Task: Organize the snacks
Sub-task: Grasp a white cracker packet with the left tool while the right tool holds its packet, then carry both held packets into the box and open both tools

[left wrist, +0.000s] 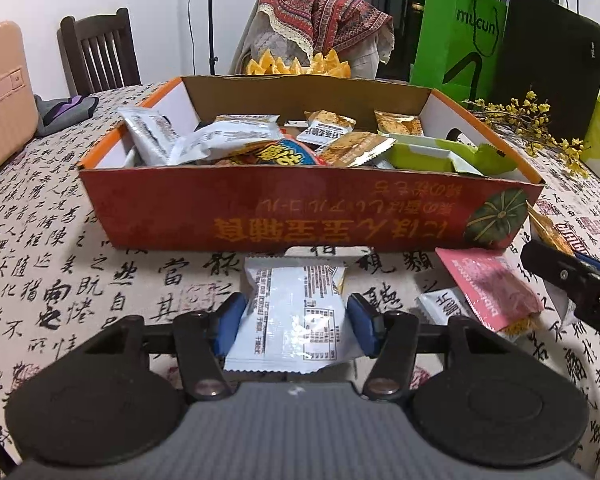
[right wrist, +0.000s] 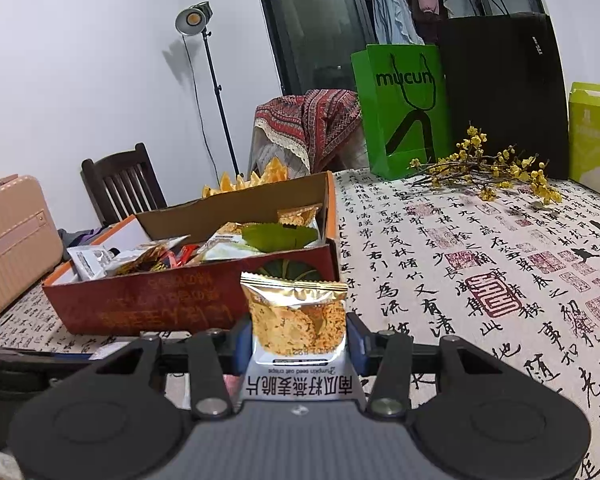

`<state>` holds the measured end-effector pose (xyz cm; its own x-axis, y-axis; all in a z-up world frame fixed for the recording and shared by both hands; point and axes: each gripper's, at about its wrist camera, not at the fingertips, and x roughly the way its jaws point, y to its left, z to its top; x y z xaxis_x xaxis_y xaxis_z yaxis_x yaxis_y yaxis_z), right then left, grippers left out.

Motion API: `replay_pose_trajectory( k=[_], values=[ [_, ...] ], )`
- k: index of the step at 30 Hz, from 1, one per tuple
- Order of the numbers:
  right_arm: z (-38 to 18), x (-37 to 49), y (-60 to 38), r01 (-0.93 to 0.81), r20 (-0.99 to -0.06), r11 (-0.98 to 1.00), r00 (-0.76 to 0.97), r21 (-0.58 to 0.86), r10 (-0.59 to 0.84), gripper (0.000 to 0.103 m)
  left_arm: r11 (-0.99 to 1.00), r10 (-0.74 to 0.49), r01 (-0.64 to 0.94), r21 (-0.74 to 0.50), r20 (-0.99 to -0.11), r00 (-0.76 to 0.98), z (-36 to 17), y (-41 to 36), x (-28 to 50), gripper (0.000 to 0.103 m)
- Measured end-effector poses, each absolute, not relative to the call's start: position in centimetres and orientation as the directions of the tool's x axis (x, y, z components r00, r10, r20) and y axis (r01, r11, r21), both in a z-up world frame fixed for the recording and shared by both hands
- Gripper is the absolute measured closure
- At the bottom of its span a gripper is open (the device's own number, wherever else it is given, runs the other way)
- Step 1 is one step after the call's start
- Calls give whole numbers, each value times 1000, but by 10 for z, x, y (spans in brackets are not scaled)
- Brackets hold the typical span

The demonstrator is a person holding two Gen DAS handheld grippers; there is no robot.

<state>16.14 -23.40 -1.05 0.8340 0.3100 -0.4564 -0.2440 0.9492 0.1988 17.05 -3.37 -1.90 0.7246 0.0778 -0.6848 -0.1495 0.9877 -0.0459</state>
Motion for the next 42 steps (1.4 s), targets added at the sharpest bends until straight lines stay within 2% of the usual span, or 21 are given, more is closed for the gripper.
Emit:
replay_pose_trajectory(
  k=[6, 15, 22, 31, 42],
  values=[
    [-9, 156, -232, -252, -446, 950, 840, 185, 310, 57, 989, 58, -135, -68, -656, 752, -10, -22, 153, 45],
    [0, 131, -234, -261, -402, 950, 862, 171, 310, 57, 993, 16, -81, -90, -564, 825, 21, -16, 125, 45],
    [31, 117, -230, -284, -324, 947, 891, 151, 319, 57, 994, -16, -41, -106, -485, 874, 53, -13, 115, 45],
    [62, 147, -209, -291, -283, 948, 905, 132, 318, 57, 991, -11, -44, -130, -399, 917, 88, -4, 135, 45],
    [82, 215, -178, -296, -305, 947, 896, 126, 321, 57, 982, 31, -105, -159, -406, 913, 99, 12, 204, 45]
  ],
)
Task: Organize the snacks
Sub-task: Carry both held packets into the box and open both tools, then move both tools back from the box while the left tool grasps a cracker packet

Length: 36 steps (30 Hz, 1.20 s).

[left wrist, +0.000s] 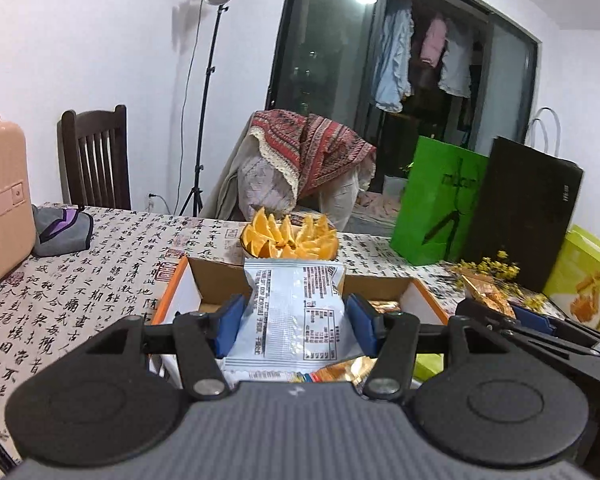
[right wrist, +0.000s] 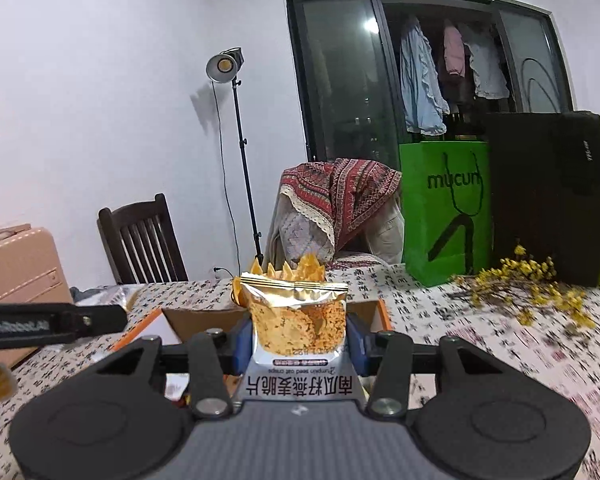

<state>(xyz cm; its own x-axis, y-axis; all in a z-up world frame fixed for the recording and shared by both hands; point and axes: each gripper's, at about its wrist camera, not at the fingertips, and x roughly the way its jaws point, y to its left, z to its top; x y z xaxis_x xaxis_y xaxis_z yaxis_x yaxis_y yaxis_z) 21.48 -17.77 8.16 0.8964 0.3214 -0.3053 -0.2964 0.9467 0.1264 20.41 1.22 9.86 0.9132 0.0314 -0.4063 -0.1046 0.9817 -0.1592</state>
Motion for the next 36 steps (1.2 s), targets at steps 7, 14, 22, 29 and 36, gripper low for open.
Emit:
replay_pose_trajectory(
  k=[7, 14, 22, 29, 36],
  values=[
    [64, 260, -157, -292, -340, 948, 885, 125, 318, 57, 973, 47, -142, -182, -445, 894, 72, 29, 246, 45],
    [40, 272, -153, -322, -368, 938, 862, 131, 347, 57, 974, 61, -156, -166, -468, 882, 49, 40, 260, 45],
    [38, 266, -152, -338, -371, 934, 858, 114, 355, 56, 979, 71, -148, -143, -442, 894, 47, 35, 254, 45],
    [38, 267, -154, -339, -372, 933, 856, 121, 359, 27, 975, 82, -157, -160, -398, 914, 52, 38, 245, 10],
    [54, 249, -168, -320, -366, 941, 867, 110, 338, 0, 967, 74, -165, -193, -409, 909, 67, 37, 235, 0]
  ],
)
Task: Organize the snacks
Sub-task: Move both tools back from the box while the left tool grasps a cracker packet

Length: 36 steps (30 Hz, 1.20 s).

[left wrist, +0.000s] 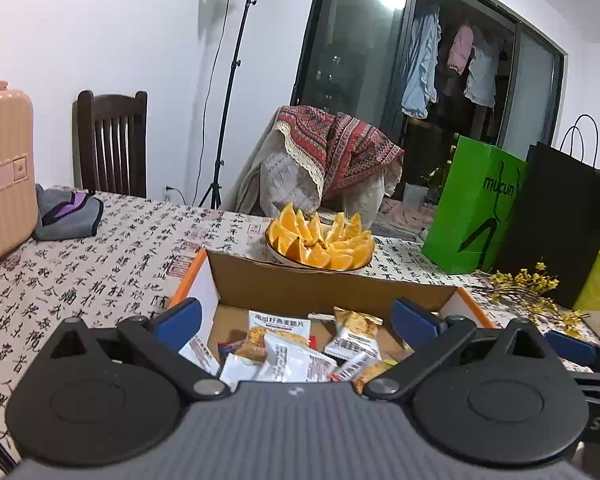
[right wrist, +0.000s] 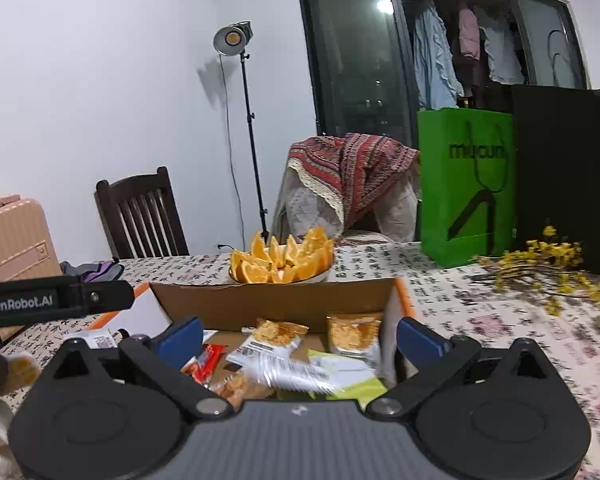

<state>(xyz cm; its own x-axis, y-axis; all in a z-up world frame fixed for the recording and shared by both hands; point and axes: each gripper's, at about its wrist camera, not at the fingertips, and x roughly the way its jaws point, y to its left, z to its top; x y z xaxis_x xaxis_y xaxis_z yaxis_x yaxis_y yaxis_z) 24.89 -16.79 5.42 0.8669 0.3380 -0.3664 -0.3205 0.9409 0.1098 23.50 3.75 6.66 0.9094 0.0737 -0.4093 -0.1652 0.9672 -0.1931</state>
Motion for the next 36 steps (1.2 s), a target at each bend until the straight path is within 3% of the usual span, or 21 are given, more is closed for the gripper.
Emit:
replay_pose_trajectory(
  k=[6, 9, 15, 20, 22, 25, 27, 28, 30, 31, 36],
  values=[
    [54, 211, -190, -315, -425, 949, 858, 10, 289, 0, 967, 67, -176, -186, -480, 875, 70, 35, 219, 0],
    [38, 199, -199, -315, -499, 949, 824, -13, 267, 0, 966, 67, -185, -181, -516, 854, 64, 34, 206, 0],
    [-7, 199, -204, -326, -639, 942, 707, 84, 302, 0, 969, 51, -176, -174, -559, 828, 47, 34, 177, 0],
    [-19, 220, -193, -313, -688, 939, 650, 144, 323, 0, 970, 39, -171, -176, -576, 817, 38, 34, 155, 0],
    [-23, 220, -187, -324, -688, 941, 660, 100, 301, 1, 969, 33, -167, -180, -580, 814, 35, 34, 149, 0],
    [-24, 213, -186, -330, -684, 942, 673, 62, 281, 20, 970, 23, -160, -181, -590, 807, 30, 32, 141, 0],
    [-20, 208, -193, -339, -670, 934, 670, 110, 321, 29, 972, 15, -153, -179, -603, 798, 26, 29, 139, 0],
    [-18, 205, -199, -347, -656, 927, 668, 142, 351, 40, 973, 12, -150, -177, -608, 794, 25, 28, 138, 0],
    [-13, 199, -209, -357, -636, 915, 665, 190, 392, 65, 974, 4, -143, -177, -617, 787, 22, 23, 138, 0],
    [-11, 199, -212, -359, -633, 911, 662, 203, 402, 95, 975, 2, -140, -175, -620, 784, 21, 20, 137, 0],
    [-14, 197, -234, -305, -635, 924, 672, 233, 382, 97, 979, -15, -116, -166, -631, 776, 18, 3, 135, 0]
  ],
)
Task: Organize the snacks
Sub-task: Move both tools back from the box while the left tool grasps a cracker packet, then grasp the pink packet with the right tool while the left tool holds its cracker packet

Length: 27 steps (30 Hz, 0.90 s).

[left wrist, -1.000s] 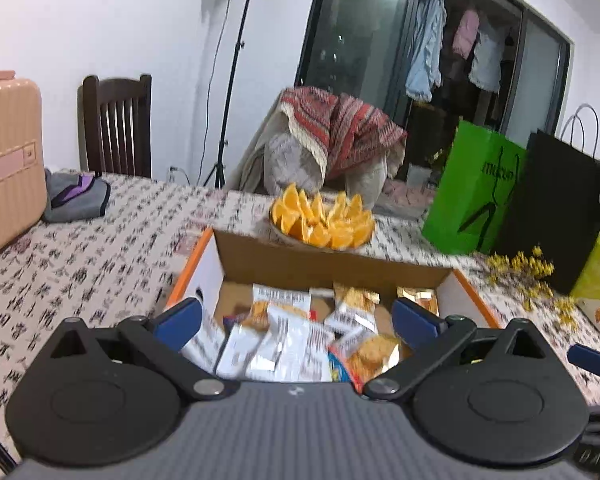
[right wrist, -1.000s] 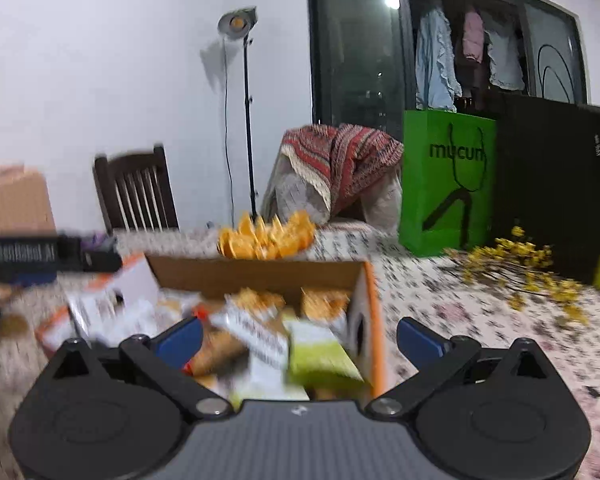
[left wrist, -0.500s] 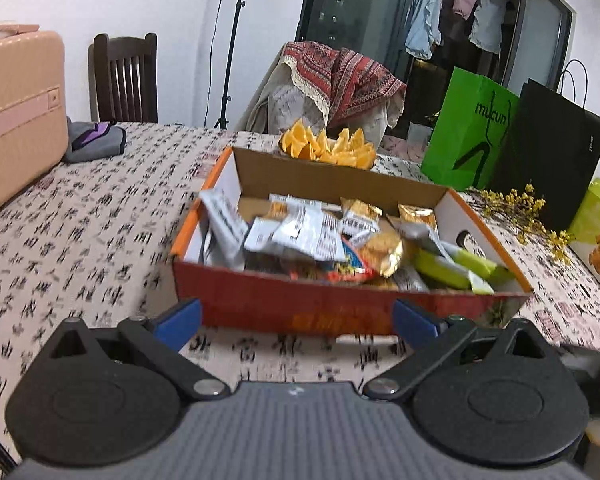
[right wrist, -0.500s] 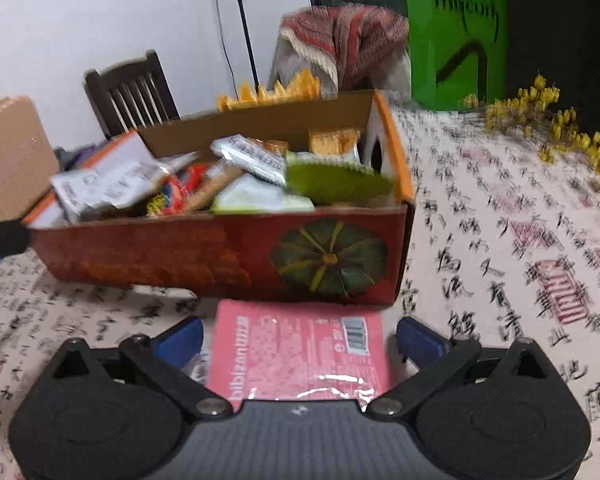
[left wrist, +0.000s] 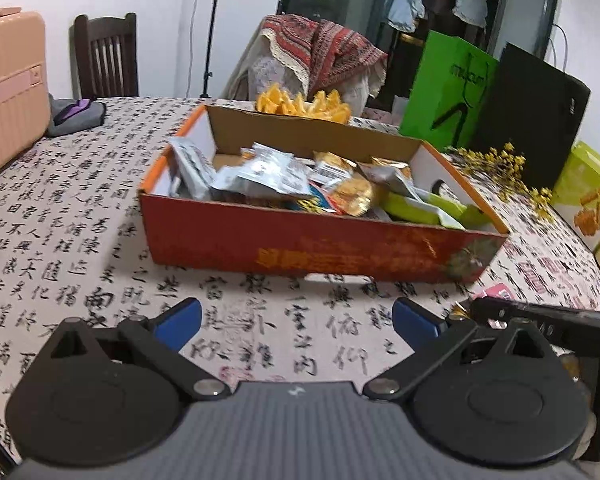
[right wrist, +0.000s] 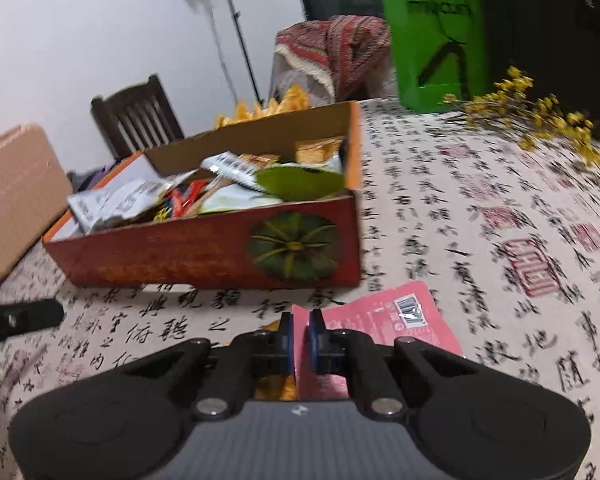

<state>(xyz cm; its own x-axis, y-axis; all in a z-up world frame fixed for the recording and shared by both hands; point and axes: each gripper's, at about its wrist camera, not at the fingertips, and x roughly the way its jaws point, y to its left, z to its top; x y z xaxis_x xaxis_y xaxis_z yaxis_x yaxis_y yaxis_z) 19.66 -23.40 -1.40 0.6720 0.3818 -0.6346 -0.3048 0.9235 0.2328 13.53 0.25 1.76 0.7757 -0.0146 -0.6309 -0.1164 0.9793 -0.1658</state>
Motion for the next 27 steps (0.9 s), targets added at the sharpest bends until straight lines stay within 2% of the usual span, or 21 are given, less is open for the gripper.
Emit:
replay_pose_trajectory(
  k=[4, 8, 14, 20, 22, 23, 24, 27],
  values=[
    [-7, 186, -251, -294, -581, 918, 712, 265, 395, 102, 985, -20, -95, -142, -648, 761, 14, -16, 138, 0],
    [4, 178, -265, -286, -536, 919, 748, 273, 392, 102, 992, -43, -45, -116, -658, 751, 10, -42, 143, 0],
    [14, 172, -284, -292, -494, 912, 771, 287, 402, 103, 991, -126, 126, -49, -677, 725, -2, -95, 159, 0],
    [19, 171, -286, -304, -481, 912, 777, 276, 405, 103, 982, -59, 164, 99, -658, 750, -18, -136, 172, 2],
    [18, 170, -287, -309, -480, 910, 776, 278, 410, 103, 981, -69, 173, 87, -676, 734, -23, -138, 176, 30],
    [17, 169, -288, -311, -479, 908, 775, 280, 412, 103, 980, -97, 188, 62, -679, 728, -24, -137, 177, 50],
    [17, 168, -288, -313, -478, 907, 774, 281, 416, 103, 978, -127, 207, 37, -681, 722, -23, -135, 176, 55],
    [17, 166, -288, -318, -474, 906, 775, 278, 417, 103, 978, -118, 202, 49, -673, 730, -19, -132, 170, 61]
  ],
)
